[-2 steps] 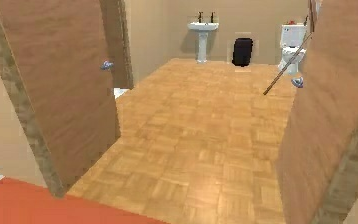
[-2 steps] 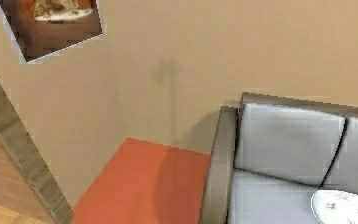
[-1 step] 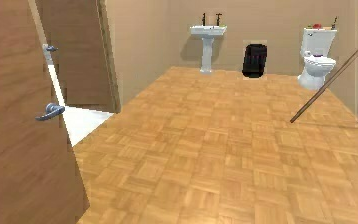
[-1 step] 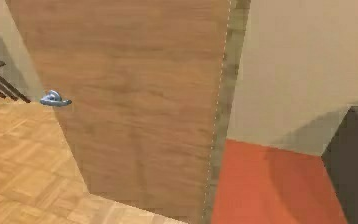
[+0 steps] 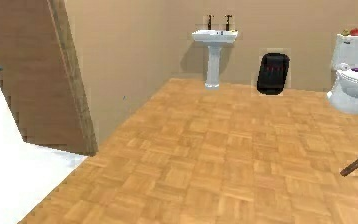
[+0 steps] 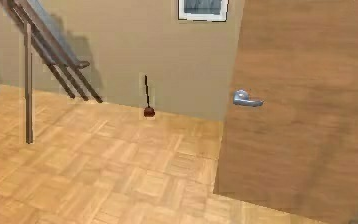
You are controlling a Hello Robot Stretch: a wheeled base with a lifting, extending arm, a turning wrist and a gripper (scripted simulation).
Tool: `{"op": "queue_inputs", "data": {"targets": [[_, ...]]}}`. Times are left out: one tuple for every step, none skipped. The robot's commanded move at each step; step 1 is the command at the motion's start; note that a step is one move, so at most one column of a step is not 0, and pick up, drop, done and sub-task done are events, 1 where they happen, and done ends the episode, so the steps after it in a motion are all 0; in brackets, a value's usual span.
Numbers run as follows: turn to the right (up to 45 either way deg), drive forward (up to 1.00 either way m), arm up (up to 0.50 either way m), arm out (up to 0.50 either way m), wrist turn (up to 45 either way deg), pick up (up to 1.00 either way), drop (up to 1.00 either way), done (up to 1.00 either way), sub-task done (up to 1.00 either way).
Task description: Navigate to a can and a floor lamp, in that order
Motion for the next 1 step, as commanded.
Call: {"op": "queue_inputs", "data": {"targets": [[-33.0, 0.00, 0.00, 0.00, 0.0, 0.00, 0.00, 0.00, 0.00]]}}
